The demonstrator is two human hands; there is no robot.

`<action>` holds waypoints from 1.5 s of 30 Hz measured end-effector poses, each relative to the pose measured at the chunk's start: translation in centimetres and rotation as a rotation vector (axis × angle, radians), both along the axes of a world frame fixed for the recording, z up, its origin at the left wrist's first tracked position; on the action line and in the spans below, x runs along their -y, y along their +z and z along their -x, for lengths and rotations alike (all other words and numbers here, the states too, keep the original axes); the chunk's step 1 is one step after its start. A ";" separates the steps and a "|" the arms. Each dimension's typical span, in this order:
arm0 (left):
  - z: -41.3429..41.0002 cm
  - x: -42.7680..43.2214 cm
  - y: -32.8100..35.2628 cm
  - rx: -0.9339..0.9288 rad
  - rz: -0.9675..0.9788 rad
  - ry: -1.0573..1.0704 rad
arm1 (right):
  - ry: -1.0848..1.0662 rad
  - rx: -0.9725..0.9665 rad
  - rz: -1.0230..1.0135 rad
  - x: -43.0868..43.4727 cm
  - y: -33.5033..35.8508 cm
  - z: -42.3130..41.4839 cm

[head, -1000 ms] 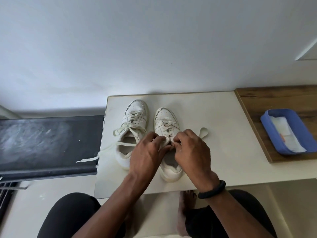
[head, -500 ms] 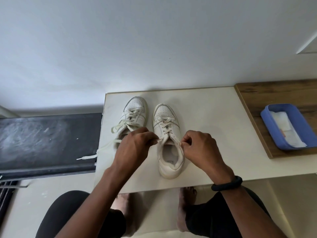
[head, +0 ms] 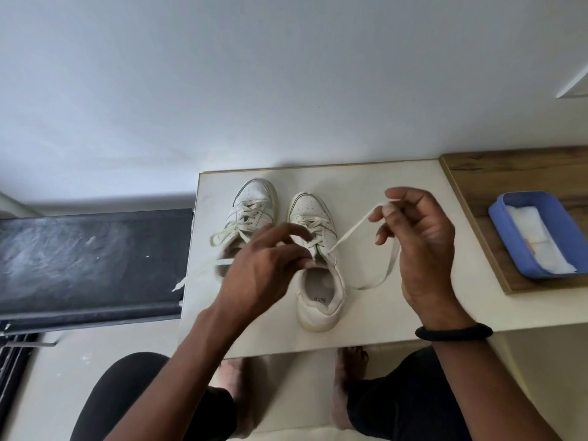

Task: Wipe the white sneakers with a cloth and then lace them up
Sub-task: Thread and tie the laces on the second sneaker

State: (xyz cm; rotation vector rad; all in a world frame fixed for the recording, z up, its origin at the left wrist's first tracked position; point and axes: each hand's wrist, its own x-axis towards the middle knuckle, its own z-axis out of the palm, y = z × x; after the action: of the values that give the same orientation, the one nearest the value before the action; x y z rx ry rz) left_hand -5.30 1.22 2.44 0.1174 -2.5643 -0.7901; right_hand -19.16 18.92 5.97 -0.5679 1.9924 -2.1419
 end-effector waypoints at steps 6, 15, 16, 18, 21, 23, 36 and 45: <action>2.3 -2.6 -0.6 0.012 0.211 -0.086 | 0.172 -0.462 -0.231 2.2 4.8 -0.6; 4.3 -2.8 -1.9 0.110 0.254 0.094 | 0.229 -0.242 0.094 2.4 10.1 -0.3; 4.2 -2.6 -1.9 0.113 0.235 0.092 | 0.153 -0.205 0.094 2.4 9.6 0.7; 4.3 -2.4 -1.8 0.118 0.187 0.103 | -0.094 -0.264 -0.191 2.3 6.9 3.2; 4.4 -2.2 -1.3 0.121 0.082 0.124 | -0.311 -0.410 -0.833 0.9 1.6 4.8; 4.3 -1.8 -1.1 0.123 -0.007 0.124 | -0.288 -0.417 -0.891 -0.2 -0.4 3.7; 4.1 -0.9 -0.1 0.086 -0.121 0.132 | 0.257 -0.244 -0.832 3.4 -3.5 -1.7; 3.4 0.4 -0.4 0.229 -0.102 0.166 | 0.225 -0.115 -0.590 3.5 -4.6 -2.2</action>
State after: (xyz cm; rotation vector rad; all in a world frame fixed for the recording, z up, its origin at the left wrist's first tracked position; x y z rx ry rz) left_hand -8.69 0.85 2.01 0.4725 -2.6808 -0.8877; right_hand -16.92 15.37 1.37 -0.7684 2.3364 -1.3241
